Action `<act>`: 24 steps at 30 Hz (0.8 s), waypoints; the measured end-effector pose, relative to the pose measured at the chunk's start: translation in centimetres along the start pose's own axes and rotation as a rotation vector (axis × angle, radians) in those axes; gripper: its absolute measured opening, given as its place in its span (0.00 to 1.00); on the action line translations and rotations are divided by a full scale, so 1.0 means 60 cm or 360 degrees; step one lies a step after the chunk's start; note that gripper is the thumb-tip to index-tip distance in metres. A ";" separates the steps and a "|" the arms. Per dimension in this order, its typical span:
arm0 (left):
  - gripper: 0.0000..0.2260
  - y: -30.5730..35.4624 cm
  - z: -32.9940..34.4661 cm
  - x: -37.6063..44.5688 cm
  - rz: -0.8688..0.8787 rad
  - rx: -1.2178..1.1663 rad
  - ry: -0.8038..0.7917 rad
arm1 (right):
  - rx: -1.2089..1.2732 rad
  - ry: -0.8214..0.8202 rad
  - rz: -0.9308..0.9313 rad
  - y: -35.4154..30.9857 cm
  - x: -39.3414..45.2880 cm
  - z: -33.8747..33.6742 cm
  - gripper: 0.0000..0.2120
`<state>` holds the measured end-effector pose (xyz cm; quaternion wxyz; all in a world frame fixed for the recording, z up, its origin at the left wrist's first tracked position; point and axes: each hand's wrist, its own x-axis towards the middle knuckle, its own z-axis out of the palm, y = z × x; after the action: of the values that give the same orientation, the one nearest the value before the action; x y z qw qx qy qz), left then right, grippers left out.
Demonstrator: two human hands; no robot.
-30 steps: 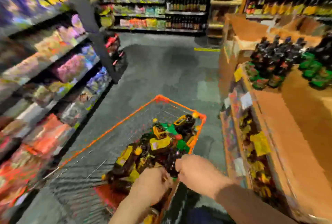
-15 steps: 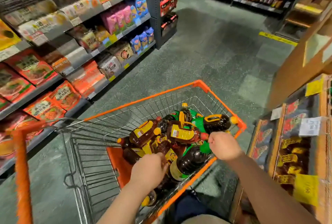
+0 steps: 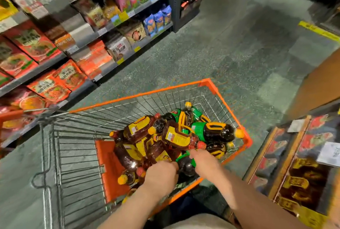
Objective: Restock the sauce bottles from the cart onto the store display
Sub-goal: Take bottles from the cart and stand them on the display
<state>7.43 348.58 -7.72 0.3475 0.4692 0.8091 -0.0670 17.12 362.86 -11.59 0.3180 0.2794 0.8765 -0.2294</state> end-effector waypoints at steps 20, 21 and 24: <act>0.40 -0.044 -0.025 -0.051 0.0014 -0.0263 0.0121 | -0.0003 0.0553 -0.0216 -0.130 -0.124 -0.080 0.16; 0.43 -0.043 -0.029 -0.058 0.0055 -0.0292 0.0172 | 0.0005 0.0626 -0.0179 -0.140 -0.142 -0.088 0.17; 0.47 -0.040 -0.042 -0.081 0.0217 -0.0394 0.0380 | 0.0102 0.0847 -0.0057 -0.173 -0.200 -0.107 0.14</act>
<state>5.80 344.85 -3.32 0.3077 0.4811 0.8130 0.1130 15.49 354.78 3.42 0.0631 0.3244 0.9263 -0.1810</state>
